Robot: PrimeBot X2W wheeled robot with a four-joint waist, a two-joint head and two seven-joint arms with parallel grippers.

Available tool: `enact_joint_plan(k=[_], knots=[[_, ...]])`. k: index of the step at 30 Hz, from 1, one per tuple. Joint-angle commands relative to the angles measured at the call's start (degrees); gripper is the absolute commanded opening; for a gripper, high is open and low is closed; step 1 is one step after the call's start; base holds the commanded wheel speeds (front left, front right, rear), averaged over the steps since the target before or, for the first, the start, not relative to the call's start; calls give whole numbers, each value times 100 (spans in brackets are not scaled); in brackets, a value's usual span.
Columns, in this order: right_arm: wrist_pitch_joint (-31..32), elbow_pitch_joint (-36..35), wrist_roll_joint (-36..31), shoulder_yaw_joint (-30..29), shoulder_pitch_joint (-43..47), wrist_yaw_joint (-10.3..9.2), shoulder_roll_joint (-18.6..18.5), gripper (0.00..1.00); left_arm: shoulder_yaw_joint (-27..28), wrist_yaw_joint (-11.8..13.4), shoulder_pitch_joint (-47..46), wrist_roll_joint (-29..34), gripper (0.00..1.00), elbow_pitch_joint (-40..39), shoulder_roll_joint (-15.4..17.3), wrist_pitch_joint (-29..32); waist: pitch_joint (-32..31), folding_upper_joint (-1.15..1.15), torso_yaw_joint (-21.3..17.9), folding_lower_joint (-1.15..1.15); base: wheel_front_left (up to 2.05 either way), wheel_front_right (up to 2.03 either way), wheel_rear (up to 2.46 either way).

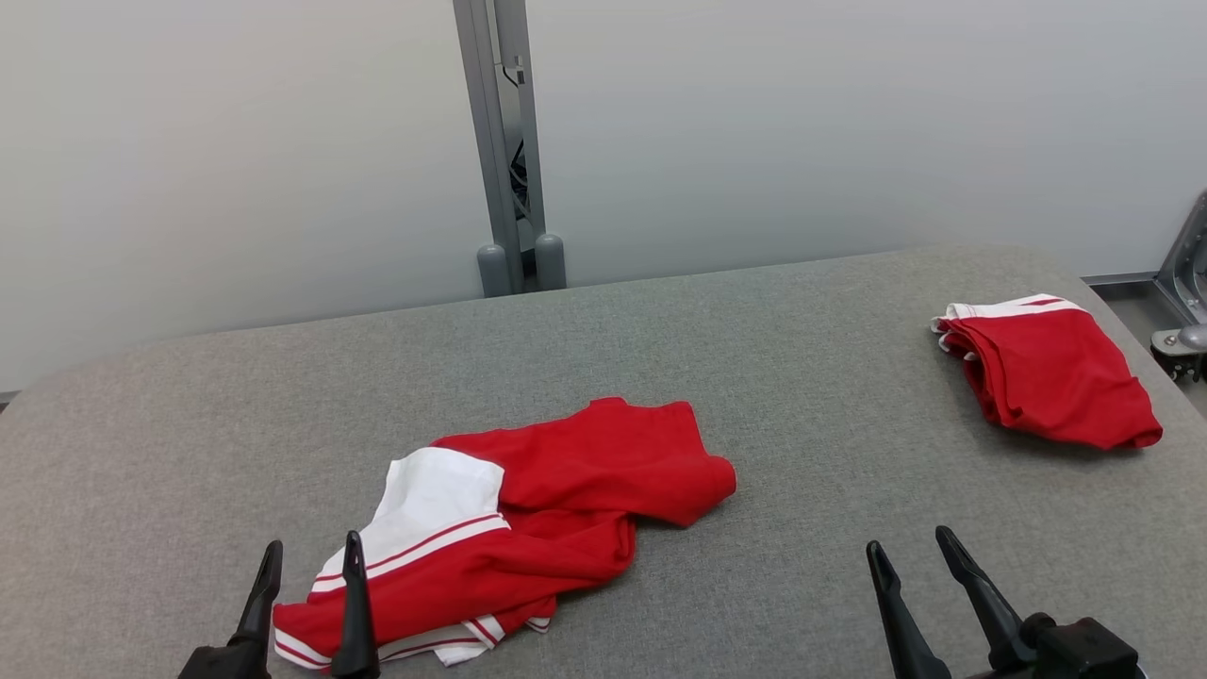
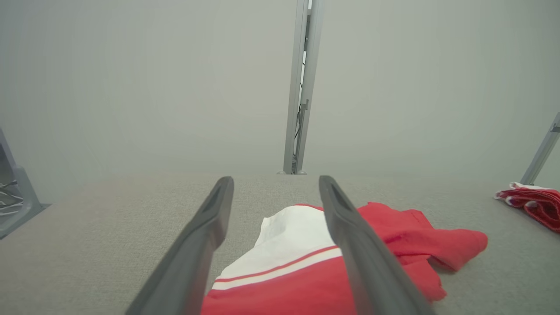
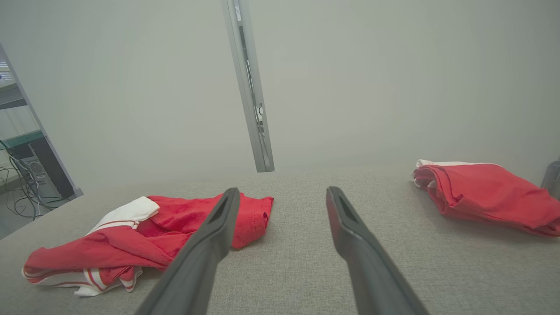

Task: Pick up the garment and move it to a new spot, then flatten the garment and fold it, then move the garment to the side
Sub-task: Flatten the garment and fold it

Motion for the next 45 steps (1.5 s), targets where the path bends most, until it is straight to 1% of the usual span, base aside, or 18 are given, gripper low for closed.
enact_joint_plan(k=[1, 9, 12, 15, 17, 21, 23, 25, 29, 33, 36, 38, 43, 45], knots=[[-2, 7, -35, 5, -29, -2, -20, 100, 48, -29, -25, 54, 100, 27, 6, -20, 2, 0, 1, 0, 0, 0, 0], [-2, 53, -10, 37, -29, -2, -15, 100, 197, -201, -192, 74, 100, 203, -49, -21, 59, 0, 28, 0, 0, 0, 0], [-2, 53, -2, 57, -72, -2, -33, 100, 258, -254, -436, -18, 100, 467, -51, -21, 137, 0, 47, 0, 0, 0, 0], [-2, 67, 2, 90, -128, -2, -59, 100, 328, -360, -901, -137, 100, 907, -53, -21, 242, 0, 77, 0, 0, 0, 0], [-2, 78, 0, 134, -182, -2, -82, 100, 357, -492, -1266, -203, 100, 1321, -37, -21, 333, 0, 75, 0, 0, 0, 0], [-1, 93, 11, 214, -309, -2, -122, 100, 344, -679, -2095, -294, 100, 2336, 51, 99, 538, 0, 35, 0, 0, 0, 0], [-2, 104, 16, 238, -349, -2, -140, 100, 336, -705, -2470, -317, 100, 2838, 87, 230, 644, 0, 2, 0, 0, 0, 0], [-2, 101, 17, 257, -412, -2, -150, 100, 335, -670, -2815, -330, 100, 3309, 124, 414, 780, 0, -42, 0, 0, 0, 0], [-2, 37, 11, 245, -619, -2, -143, 100, 284, -765, -3538, -369, 100, 4019, 169, 621, 1195, 0, -118, 0, 0, 0, 0], [-2, 11, -5, 252, -770, -2, -133, 100, 264, -839, -4004, -421, 100, 4489, 193, 762, 1467, 0, -157, 0, 0, 0, 0], [-2, -1, -18, 259, -897, -2, -123, 100, 236, -773, -4359, -402, 100, 4968, 235, 941, 1668, 0, -191, 0, 0, 0, 0], [-2, -3, -20, 266, -968, -2, -117, 100, 219, -775, -4557, -422, 100, 5224, 238, 1028, 1760, 0, -212, 0, 0, 0, 0], [-2, 3, -17, 251, -1085, -2, -111, 100, 165, -970, -4854, -494, 100, 5691, 214, 1114, 1885, 0, -235, 0, 0, 0, 0], [-2, 13, -15, 239, -1123, -2, -101, 100, 129, -992, -4928, -485, 100, 5835, 213, 1090, 1916, 0, -235, 0, 0, 0, 0]])
